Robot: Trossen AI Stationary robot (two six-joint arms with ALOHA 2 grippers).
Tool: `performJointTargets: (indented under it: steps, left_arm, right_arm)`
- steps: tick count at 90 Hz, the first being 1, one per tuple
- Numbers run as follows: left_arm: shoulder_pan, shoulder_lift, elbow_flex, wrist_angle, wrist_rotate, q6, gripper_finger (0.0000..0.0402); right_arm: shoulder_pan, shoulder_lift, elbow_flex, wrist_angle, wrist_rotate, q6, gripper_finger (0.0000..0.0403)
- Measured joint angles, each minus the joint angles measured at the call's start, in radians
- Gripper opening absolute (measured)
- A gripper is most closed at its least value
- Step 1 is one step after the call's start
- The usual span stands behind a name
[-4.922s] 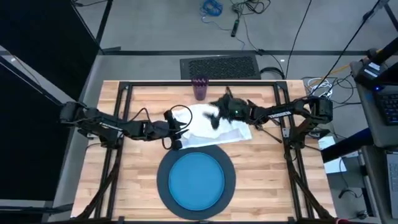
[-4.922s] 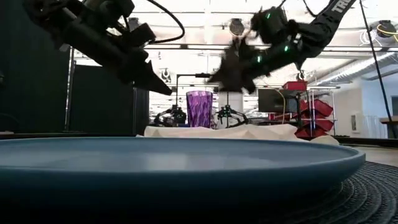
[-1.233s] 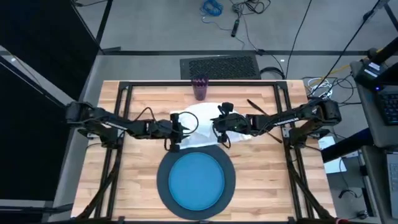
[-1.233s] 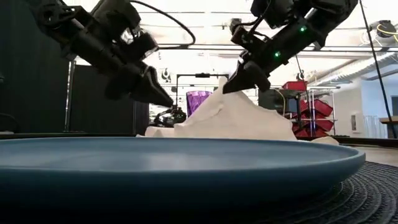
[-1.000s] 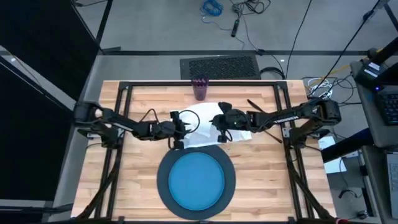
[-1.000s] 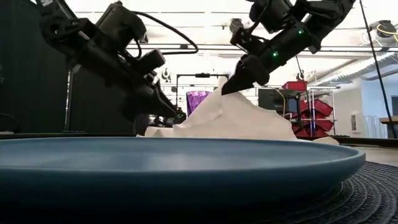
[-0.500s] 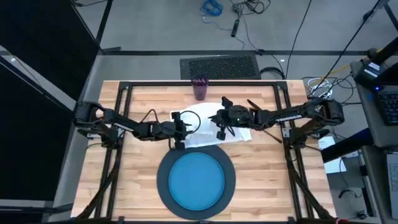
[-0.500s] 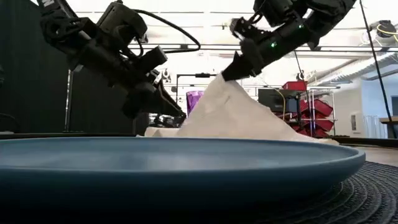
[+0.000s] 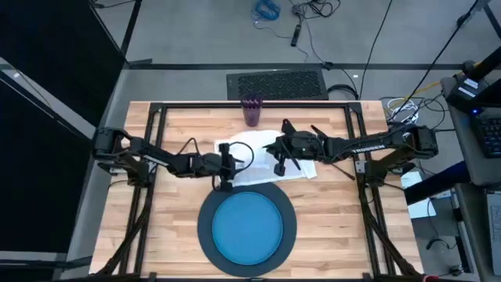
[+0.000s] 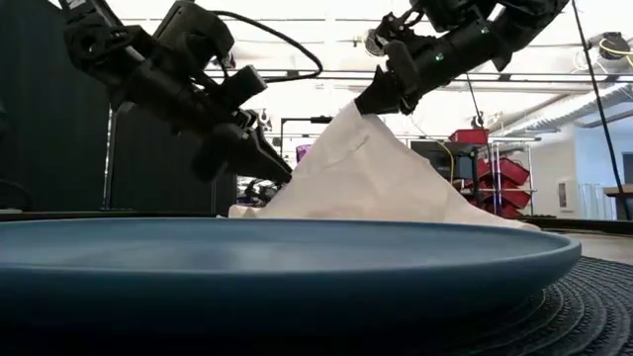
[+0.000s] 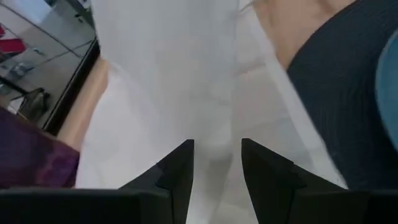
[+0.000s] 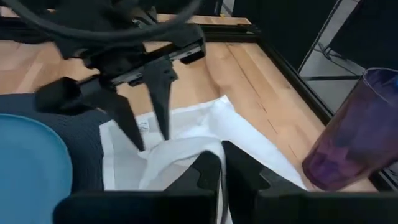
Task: Set table place
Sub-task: Fold the white table napkin on the table
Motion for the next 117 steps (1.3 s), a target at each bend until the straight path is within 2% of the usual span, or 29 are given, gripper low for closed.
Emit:
performJointTargets:
  steps: [23,44,68,99,108,117]
  left_arm:
    - [0.000,0.000,0.004,-0.020,-0.050,0.000,0.0118]
    - [0.002,0.000,0.004,-0.019,-0.205,0.000,0.0118]
    - [0.002,0.000,0.004,-0.021,-0.368,0.000,0.0118]
    - [0.002,0.000,0.004,-0.056,-0.423,-0.002,0.0118]
    - [0.002,0.000,0.004,-0.056,-0.426,-0.002,0.0100]
    - [0.000,0.000,0.004,-0.049,-0.424,-0.004,0.0045]
  right_arm:
    - [0.000,-0.011,0.000,0.013,-0.001,0.023,0.0000]
    - [0.000,-0.017,0.000,0.027,-0.055,0.042,0.0000]
    - [0.000,-0.017,0.000,0.027,-0.059,0.041,0.0000]
    - [0.001,-0.017,0.000,0.031,-0.060,0.042,0.0000]
    - [0.001,-0.017,0.000,0.031,-0.060,0.035,0.0000]
    - [0.001,-0.017,0.000,0.030,-0.059,0.022,0.0000]
